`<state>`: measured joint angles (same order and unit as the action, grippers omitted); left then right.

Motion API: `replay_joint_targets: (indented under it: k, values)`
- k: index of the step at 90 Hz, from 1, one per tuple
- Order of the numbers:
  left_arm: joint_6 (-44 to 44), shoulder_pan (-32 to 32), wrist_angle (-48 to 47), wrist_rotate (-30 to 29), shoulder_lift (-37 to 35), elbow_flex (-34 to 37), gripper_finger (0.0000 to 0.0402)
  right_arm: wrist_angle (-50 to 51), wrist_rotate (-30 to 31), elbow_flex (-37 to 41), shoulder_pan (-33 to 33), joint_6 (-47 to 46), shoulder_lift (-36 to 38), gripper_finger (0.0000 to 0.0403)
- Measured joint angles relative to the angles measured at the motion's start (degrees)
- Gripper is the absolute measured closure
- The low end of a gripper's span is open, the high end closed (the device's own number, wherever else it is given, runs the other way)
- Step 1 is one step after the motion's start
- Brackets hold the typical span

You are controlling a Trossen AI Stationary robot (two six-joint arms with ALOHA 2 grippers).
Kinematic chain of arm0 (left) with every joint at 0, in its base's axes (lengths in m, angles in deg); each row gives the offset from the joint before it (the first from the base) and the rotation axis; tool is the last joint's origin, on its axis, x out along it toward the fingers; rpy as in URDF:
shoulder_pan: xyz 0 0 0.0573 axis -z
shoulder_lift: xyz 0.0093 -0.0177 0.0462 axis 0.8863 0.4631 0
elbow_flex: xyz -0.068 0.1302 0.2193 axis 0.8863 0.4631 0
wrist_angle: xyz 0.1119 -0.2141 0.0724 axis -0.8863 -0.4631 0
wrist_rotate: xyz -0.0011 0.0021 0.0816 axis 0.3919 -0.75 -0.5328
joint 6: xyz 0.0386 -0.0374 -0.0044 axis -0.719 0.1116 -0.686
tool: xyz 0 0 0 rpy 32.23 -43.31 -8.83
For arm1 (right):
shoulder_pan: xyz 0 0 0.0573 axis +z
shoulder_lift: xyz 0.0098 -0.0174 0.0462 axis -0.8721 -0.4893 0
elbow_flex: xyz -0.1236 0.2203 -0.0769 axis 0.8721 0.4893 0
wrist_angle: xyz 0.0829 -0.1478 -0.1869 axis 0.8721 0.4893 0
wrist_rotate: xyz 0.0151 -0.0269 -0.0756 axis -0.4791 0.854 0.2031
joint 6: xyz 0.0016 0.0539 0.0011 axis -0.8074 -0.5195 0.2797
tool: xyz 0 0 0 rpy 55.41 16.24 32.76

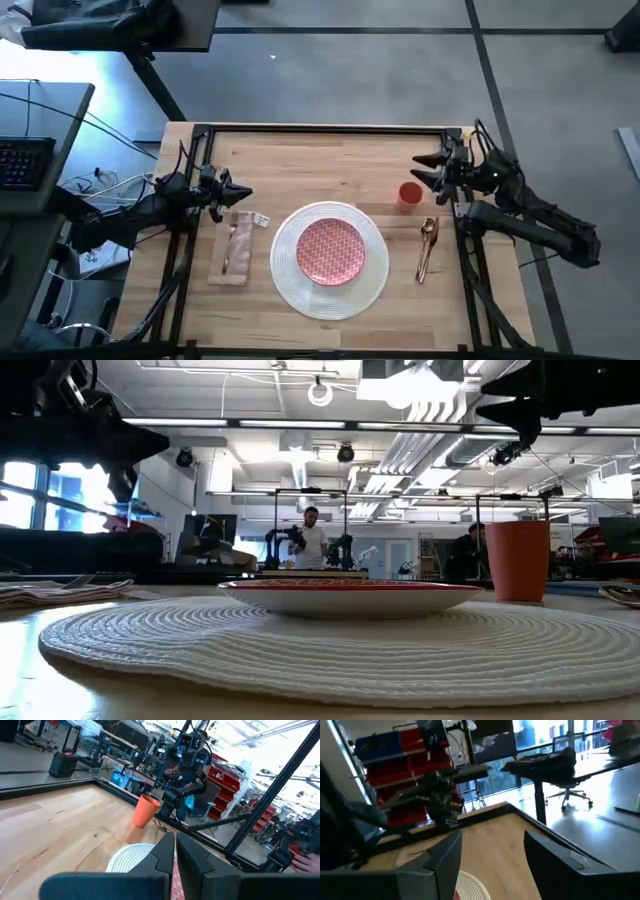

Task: Set table place
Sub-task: Return to Home Position

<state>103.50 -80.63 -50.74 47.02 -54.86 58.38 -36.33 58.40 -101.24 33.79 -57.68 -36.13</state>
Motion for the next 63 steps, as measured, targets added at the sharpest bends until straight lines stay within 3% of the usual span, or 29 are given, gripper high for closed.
replay_joint_targets:
  k: [15,30,63]
  values:
    - [0.01,0.00,-0.23,0.02,0.00,0.00,0.0398,-1.13,8.25,1.73,10.36,4.14,2.50,0.0208]
    - [0.02,-0.02,-0.36,0.01,0.02,0.00,0.0398,-0.53,10.42,3.09,15.87,8.35,4.88,0.0208]
    - [0.02,-0.02,-0.48,0.00,0.01,0.00,0.0398,-6.30,10.28,14.97,18.54,8.35,16.46,0.0208]
